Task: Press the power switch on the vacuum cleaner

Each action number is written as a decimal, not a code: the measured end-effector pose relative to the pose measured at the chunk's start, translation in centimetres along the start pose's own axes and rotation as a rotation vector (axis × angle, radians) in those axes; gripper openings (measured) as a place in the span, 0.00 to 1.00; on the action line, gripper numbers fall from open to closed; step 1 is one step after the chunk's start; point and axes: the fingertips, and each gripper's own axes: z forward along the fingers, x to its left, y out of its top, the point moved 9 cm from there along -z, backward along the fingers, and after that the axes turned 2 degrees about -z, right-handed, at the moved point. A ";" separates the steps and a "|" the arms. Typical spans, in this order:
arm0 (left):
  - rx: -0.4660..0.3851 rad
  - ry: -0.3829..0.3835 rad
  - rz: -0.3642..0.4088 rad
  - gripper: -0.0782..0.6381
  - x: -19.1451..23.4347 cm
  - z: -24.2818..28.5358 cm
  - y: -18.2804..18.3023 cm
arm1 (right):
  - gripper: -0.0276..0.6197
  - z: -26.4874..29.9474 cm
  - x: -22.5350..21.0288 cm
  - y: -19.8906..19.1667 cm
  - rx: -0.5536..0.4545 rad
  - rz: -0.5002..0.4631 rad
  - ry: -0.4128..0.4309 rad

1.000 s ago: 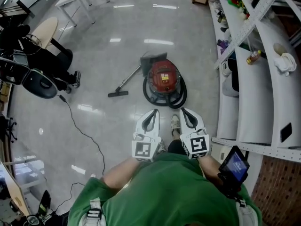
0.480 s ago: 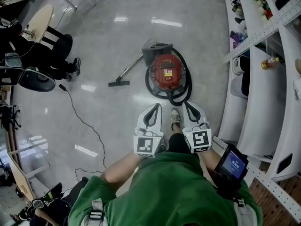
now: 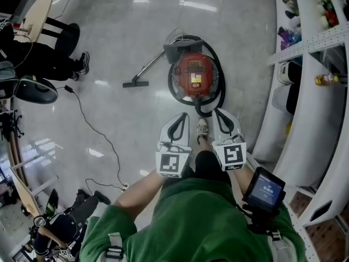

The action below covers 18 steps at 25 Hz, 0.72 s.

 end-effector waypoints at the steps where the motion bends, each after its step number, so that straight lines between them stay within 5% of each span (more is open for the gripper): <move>1: 0.002 0.003 0.004 0.12 0.2 0.5 -0.3 | 0.05 0.5 -0.2 -0.2 0.007 0.004 0.004; 18: 0.144 0.049 -0.028 0.12 2.5 7.9 -7.1 | 0.05 9.1 -3.0 -8.1 0.142 -0.012 0.106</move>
